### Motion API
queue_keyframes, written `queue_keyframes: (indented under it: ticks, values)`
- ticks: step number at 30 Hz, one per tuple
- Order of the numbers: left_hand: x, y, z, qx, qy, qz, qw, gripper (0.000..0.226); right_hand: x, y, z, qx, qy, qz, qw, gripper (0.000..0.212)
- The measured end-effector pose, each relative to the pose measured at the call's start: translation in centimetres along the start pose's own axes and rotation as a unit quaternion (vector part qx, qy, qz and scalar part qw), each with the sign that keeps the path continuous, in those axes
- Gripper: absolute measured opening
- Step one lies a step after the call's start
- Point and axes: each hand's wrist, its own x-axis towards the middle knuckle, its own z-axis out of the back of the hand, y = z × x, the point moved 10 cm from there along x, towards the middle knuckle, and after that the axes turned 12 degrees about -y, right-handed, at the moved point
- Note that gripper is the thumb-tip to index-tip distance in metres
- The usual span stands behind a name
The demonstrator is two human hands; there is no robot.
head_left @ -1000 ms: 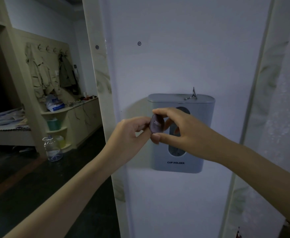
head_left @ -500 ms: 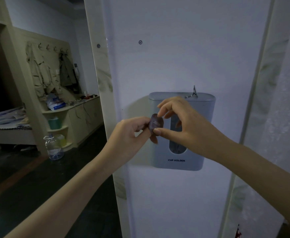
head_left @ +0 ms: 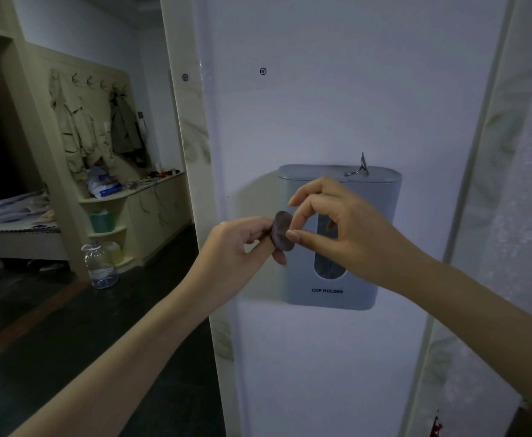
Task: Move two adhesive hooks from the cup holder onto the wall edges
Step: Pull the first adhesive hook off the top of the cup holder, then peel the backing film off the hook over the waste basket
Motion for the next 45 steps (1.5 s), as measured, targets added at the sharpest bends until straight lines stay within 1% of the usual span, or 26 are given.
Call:
queue_keyframes:
  ticks: [7,10,15,20,26,30,36,42,45]
  values:
    - [-0.4,0.9,0.3,0.003,-0.005,0.011,1.0,0.013,0.2,-0.2,0.2,0.022,-0.011,-0.02,0.999,0.009]
    - [-0.7,1.3,0.6,0.002,-0.008,0.02,1.0,0.012,0.3,-0.4,0.4,0.032,-0.019,-0.024,0.999,0.014]
    - [-1.1,1.7,0.7,0.009,-0.004,0.024,1.0,0.012,0.1,-1.2,0.1,0.027,-0.024,-0.036,0.999,0.013]
    - [-1.7,2.3,0.8,0.014,-0.004,0.033,0.999,0.014,-0.1,-1.7,-0.2,0.026,-0.03,-0.043,0.998,0.019]
    - [-2.6,3.7,0.9,0.008,-0.005,0.057,0.998,0.014,-0.4,-2.5,-0.5,0.016,-0.045,-0.056,0.997,0.014]
    - [-3.3,5.0,0.9,0.004,-0.002,0.072,0.997,0.014,-1.0,-2.9,-1.8,0.016,-0.028,-0.057,0.998,0.007]
    - [-5.5,7.7,0.3,-0.02,0.007,0.118,0.993,0.014,-2.7,-3.7,-4.4,0.034,-0.002,-0.069,0.997,0.007]
    - [-8.9,11.3,-1.2,-0.016,0.018,0.186,0.982,0.021,-6.5,-5.7,-8.5,0.049,0.048,-0.109,0.992,0.009]
    - [-11.1,13.2,-2.1,-0.019,0.024,0.219,0.975,0.023,-9.1,-7.1,-11.0,0.056,0.078,-0.142,0.985,0.011]
